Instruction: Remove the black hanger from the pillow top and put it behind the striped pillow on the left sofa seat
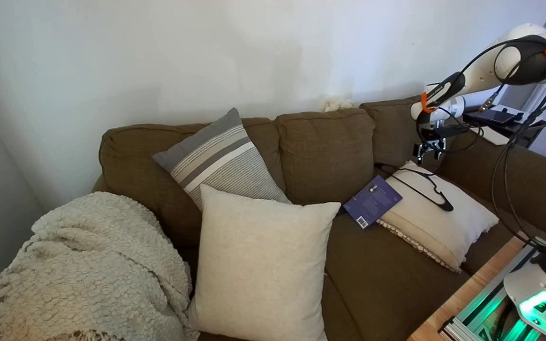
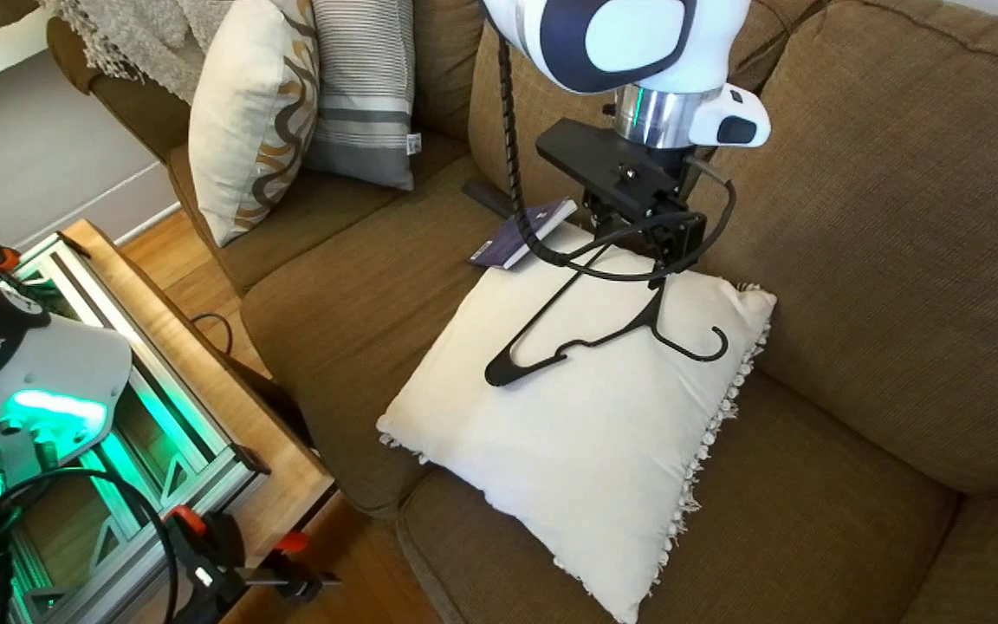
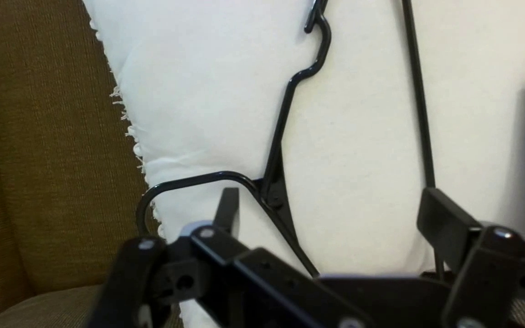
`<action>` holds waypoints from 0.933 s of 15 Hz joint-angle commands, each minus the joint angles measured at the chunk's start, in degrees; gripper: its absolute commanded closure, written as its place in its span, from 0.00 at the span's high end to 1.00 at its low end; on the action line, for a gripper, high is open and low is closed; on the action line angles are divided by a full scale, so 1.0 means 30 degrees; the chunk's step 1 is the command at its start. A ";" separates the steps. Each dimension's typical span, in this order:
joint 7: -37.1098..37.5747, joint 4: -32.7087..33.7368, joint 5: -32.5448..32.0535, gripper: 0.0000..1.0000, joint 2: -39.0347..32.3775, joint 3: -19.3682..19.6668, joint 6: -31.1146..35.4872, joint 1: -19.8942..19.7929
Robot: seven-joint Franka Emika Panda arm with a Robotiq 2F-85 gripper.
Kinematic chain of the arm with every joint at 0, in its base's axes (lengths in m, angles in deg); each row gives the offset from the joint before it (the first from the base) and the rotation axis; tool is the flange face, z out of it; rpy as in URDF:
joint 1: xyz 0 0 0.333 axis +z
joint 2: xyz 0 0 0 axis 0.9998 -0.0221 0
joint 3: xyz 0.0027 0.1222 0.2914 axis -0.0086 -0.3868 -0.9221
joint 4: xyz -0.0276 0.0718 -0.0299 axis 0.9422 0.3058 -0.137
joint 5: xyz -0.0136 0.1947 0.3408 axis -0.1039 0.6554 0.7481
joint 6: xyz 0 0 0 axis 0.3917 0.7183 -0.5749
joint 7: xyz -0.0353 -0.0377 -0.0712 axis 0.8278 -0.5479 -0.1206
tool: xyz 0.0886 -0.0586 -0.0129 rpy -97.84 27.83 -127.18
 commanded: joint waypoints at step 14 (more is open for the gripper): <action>-0.5342 -0.2362 -0.0922 1.00 -0.0478 -0.2696 0.8817 -0.2748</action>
